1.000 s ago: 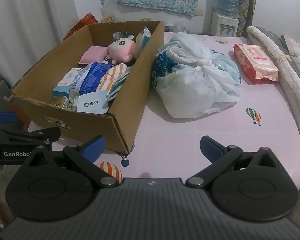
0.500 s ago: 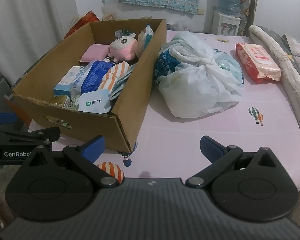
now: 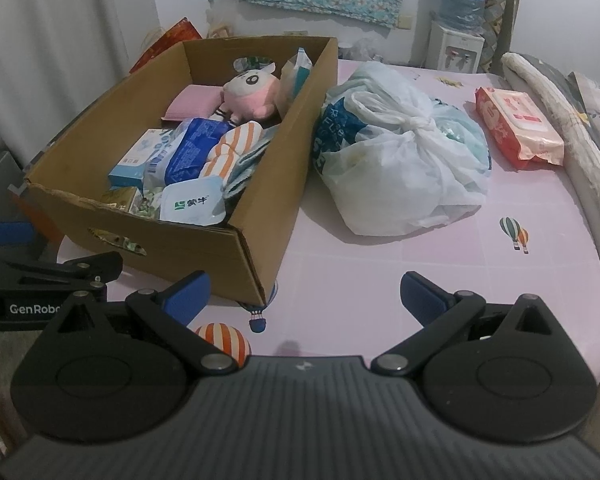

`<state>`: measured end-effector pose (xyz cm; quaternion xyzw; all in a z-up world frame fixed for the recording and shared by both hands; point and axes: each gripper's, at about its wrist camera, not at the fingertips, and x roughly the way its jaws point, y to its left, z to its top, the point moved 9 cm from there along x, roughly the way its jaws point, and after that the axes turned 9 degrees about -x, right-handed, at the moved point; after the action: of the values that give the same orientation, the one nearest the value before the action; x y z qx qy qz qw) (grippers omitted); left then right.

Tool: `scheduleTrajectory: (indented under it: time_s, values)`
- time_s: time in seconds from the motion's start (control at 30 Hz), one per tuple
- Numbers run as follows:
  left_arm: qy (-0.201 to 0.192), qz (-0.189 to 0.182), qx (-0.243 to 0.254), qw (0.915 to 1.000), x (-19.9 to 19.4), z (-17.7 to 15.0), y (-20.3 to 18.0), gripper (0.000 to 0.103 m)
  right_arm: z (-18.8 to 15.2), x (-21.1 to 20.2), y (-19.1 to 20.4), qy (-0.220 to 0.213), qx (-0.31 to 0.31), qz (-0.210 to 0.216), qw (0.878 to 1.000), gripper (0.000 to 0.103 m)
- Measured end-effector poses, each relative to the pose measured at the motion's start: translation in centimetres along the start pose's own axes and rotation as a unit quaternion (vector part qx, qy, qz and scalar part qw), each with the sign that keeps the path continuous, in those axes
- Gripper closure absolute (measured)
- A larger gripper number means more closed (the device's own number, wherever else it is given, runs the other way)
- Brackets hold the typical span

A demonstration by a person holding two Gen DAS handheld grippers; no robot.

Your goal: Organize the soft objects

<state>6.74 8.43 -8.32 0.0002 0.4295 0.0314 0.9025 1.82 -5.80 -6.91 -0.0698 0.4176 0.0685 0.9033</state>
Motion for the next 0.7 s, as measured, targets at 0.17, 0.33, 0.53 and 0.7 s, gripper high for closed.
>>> scheduleTrajectory:
  time_s: [0.17,0.33,0.53,0.7]
  values:
    - [0.0,0.0,0.001,1.0,-0.01,0.05,0.02,0.0,0.05,-0.05,0.05,0.0,-0.003,-0.002,1.0,0.001]
    - [0.001,0.004,0.001,1.0,-0.03,0.09,0.29,0.0,0.1,-0.07,0.14,0.001,-0.006,-0.001,1.0,0.001]
    - [0.0,0.005,0.002,1.0,-0.1,0.15,0.21,0.0,0.26,-0.11,0.37,-0.001,-0.013,0.0,1.0,0.001]
    - [0.0,0.005,0.002,1.0,-0.11,0.14,0.22,0.0,0.31,-0.08,0.47,-0.001,-0.016,0.001,1.0,0.001]
